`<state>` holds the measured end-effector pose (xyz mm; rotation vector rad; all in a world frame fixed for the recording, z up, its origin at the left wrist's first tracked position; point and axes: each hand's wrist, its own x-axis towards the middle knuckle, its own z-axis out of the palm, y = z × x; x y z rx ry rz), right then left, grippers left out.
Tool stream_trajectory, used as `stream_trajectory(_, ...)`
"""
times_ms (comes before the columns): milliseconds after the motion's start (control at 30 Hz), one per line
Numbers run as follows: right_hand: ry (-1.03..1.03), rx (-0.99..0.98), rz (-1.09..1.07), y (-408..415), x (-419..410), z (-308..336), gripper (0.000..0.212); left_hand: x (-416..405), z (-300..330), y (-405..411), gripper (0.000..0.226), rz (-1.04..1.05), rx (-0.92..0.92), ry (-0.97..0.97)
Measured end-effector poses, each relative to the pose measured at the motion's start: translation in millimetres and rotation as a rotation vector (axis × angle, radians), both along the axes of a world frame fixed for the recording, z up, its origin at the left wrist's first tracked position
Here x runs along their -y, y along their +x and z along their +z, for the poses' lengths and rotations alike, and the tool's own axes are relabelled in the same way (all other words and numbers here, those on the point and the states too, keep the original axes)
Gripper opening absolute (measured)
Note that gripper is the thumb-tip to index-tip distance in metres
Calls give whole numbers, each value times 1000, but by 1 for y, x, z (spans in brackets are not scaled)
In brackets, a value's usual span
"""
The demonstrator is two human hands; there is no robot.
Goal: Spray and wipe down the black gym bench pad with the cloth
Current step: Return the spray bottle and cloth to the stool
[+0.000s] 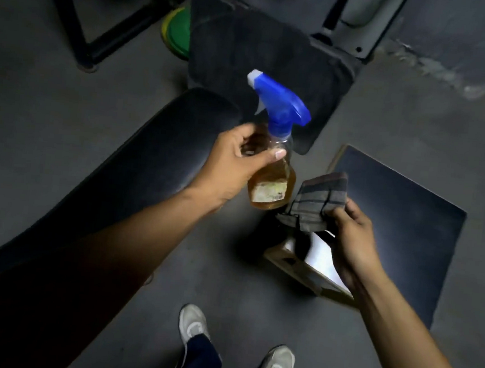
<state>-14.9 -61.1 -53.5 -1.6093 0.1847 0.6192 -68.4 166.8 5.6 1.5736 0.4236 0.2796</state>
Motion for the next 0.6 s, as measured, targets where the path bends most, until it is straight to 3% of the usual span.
stream_trajectory(300, 27, -47, -318, 21, 133, 16, 25, 119, 15, 68, 35, -105, -9, 141)
stream_trajectory(600, 125, -233, -458, 46, 192, -20, 33, 188, -6, 97, 39, -91, -78, 267)
